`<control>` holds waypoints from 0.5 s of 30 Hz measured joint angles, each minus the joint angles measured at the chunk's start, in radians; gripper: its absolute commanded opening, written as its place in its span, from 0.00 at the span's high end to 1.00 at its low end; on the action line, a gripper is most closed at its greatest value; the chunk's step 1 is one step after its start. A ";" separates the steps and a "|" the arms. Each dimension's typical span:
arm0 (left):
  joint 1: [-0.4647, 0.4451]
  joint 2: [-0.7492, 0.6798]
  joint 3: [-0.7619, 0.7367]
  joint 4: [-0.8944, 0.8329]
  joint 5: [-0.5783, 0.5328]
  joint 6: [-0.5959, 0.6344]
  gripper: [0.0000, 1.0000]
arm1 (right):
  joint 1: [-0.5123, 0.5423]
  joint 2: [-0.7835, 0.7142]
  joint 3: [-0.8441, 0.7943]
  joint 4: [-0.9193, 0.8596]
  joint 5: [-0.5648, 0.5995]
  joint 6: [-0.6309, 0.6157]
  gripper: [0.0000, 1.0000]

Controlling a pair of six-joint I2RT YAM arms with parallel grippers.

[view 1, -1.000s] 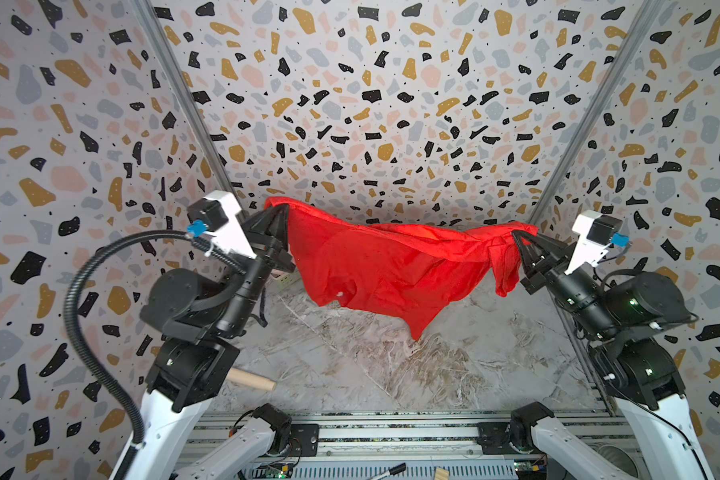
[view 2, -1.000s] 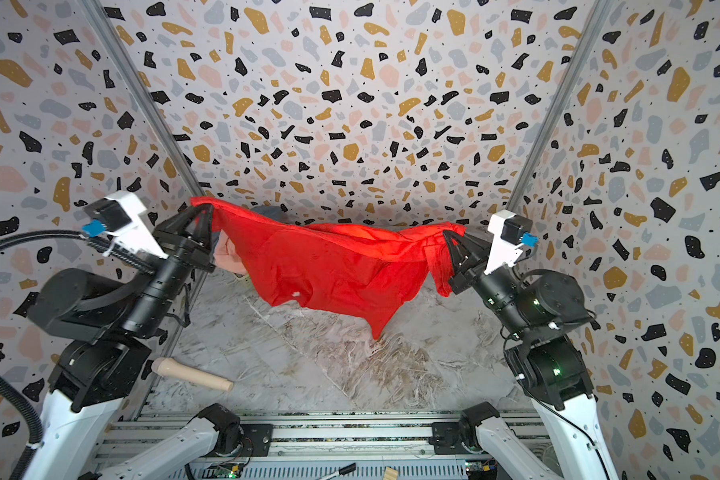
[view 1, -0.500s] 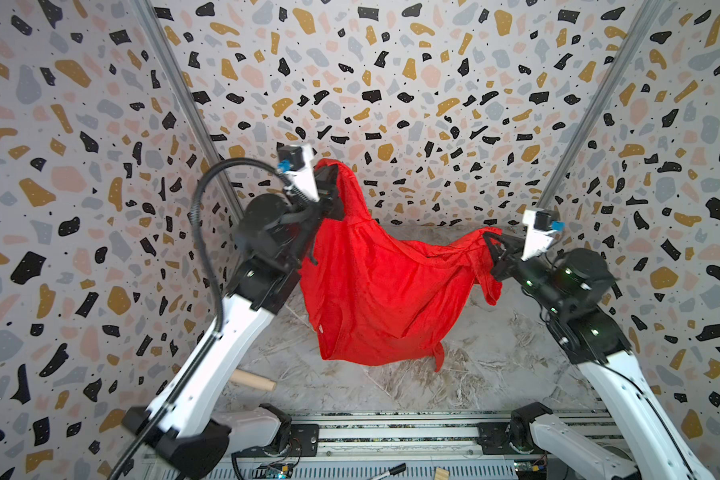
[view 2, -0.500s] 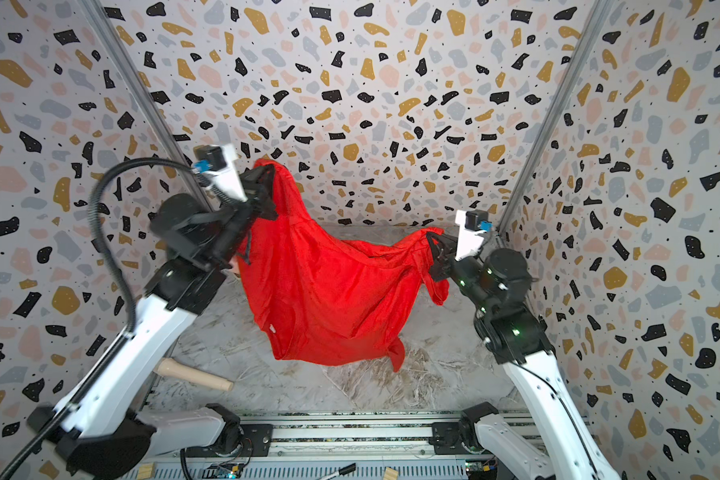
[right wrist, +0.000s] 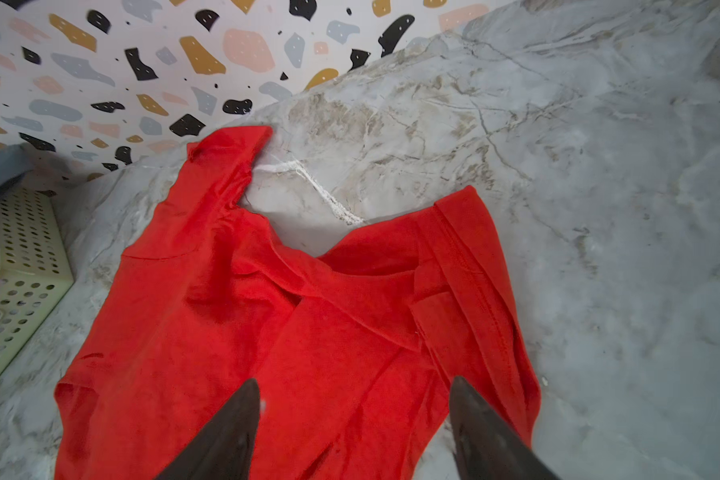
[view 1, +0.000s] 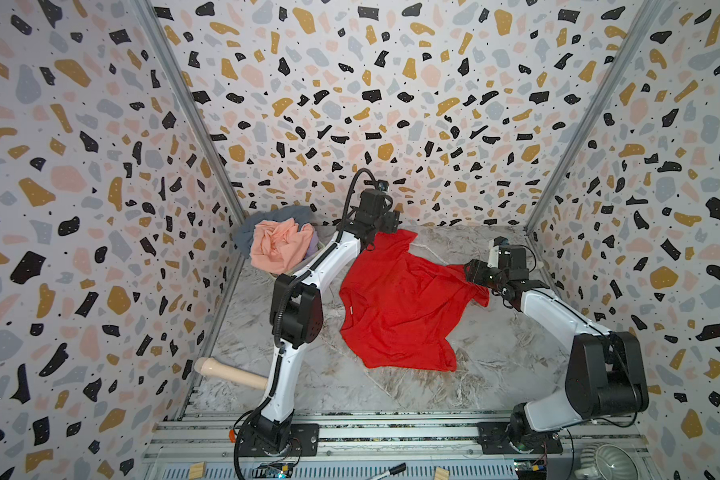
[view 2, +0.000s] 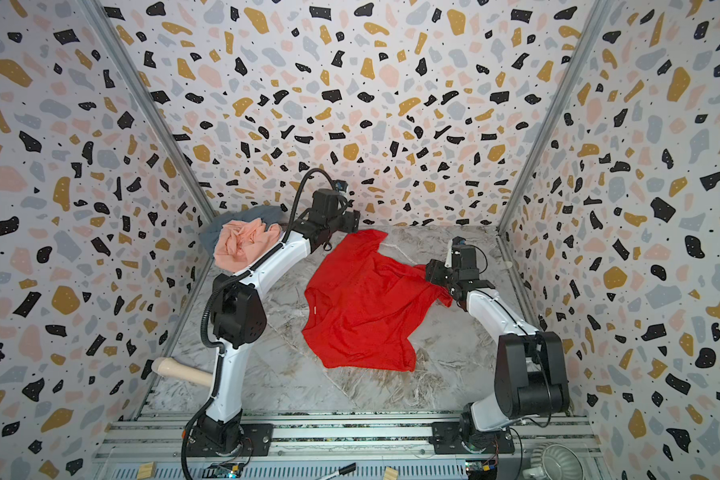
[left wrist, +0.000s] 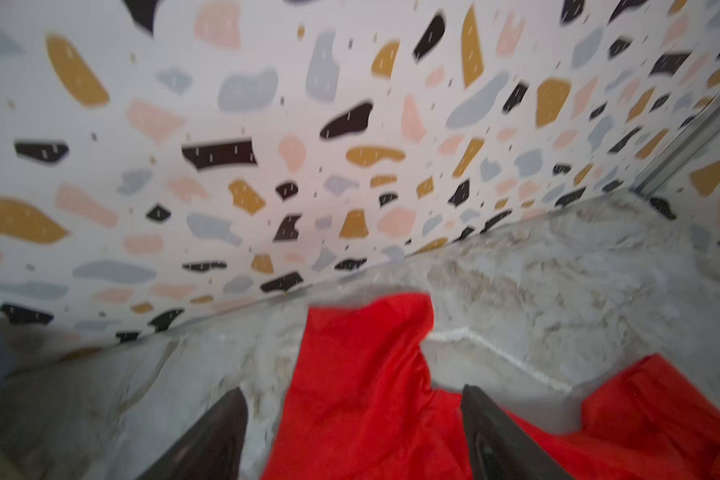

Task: Fold and stack the t-shirts
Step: 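Lay the red t-shirt flat on the table with both grippers and release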

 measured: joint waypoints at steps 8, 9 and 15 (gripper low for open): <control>-0.018 -0.463 -0.680 0.064 0.006 -0.170 0.17 | 0.003 -0.105 -0.130 0.024 0.001 0.027 0.24; -0.025 -0.519 -0.760 0.073 0.005 -0.201 0.18 | 0.003 -0.103 -0.157 0.024 0.000 0.032 0.24; -0.081 -0.694 -1.088 0.082 0.005 -0.341 0.19 | 0.003 -0.031 -0.223 0.029 0.012 0.048 0.20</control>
